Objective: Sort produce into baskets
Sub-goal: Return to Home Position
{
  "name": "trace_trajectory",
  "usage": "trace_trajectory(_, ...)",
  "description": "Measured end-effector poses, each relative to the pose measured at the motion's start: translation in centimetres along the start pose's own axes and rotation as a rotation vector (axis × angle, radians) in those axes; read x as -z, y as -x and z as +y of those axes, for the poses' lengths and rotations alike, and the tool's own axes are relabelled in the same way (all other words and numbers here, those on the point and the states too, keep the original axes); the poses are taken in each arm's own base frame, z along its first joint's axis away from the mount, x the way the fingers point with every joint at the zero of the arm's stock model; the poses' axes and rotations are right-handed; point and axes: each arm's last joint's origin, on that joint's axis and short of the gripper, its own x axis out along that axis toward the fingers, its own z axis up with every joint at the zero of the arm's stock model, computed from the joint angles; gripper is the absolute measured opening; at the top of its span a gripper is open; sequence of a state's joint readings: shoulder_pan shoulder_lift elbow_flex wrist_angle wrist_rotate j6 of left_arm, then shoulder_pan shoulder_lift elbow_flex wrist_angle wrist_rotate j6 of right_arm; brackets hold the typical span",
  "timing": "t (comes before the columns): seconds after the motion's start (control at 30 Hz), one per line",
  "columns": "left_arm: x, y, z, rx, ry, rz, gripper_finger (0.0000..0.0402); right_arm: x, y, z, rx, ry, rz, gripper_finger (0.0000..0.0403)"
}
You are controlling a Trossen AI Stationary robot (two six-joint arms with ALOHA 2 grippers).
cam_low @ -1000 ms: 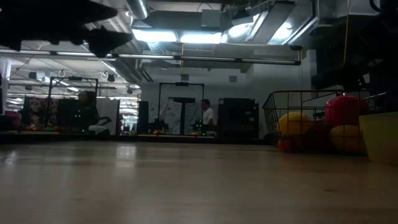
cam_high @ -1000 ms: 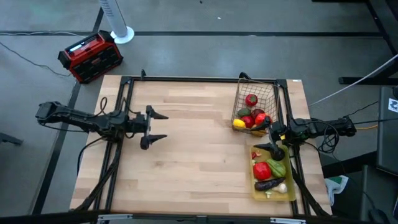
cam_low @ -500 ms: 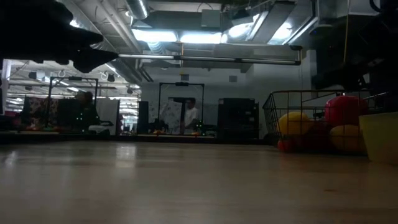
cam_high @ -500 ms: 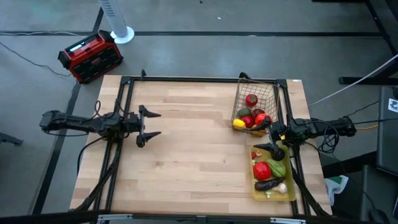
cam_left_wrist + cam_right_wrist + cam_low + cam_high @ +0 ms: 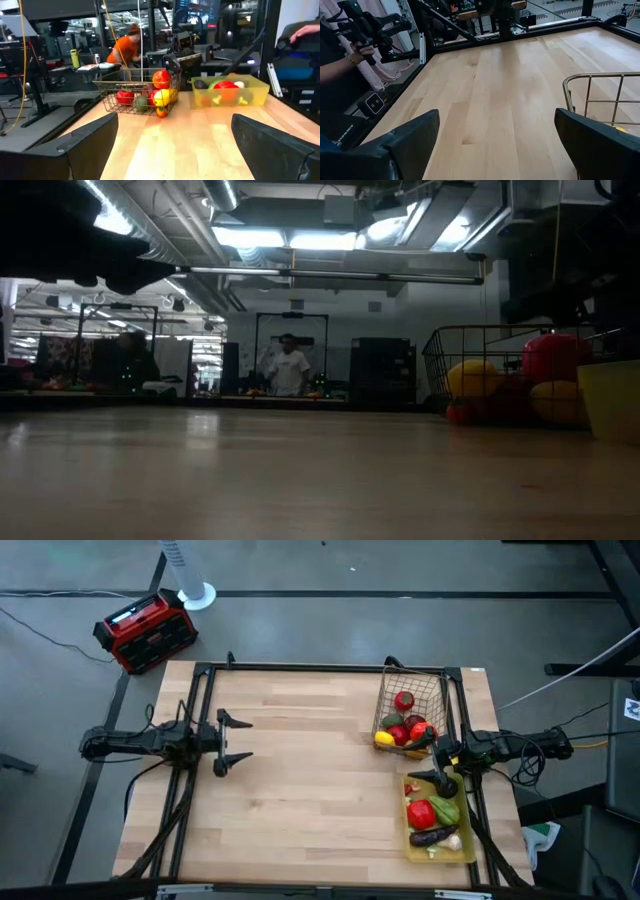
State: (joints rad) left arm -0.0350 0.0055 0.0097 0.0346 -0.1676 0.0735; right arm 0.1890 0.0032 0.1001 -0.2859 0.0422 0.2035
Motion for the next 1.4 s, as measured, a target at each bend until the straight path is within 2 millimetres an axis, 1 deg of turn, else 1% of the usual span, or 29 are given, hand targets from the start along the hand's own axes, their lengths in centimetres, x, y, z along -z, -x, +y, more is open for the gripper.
trace_trajectory(0.57, 0.09, -0.07, 0.03, -0.002, -0.046, 0.01, 0.0386, 0.0, 0.0, 0.0, 0.001, 0.0, 0.0, 0.039)
trace_trajectory(0.83, 0.09, -0.07, 0.03, -0.002, -0.001, 0.01, 0.0386, 0.01, 0.0, 0.0, 0.002, 0.0, 0.0, 0.039)
trace_trajectory(1.1, 0.09, -0.07, 0.02, -0.002, 0.0, 0.01, 0.0386, 0.21, 0.05, 0.86, -0.094, 0.019, 0.023, 0.039)
trace_trajectory(1.4, 0.09, -0.07, 0.02, -0.002, 0.001, 0.01, 0.0386, 0.22, 0.06, 0.92, -0.101, 0.02, 0.024, 0.039)
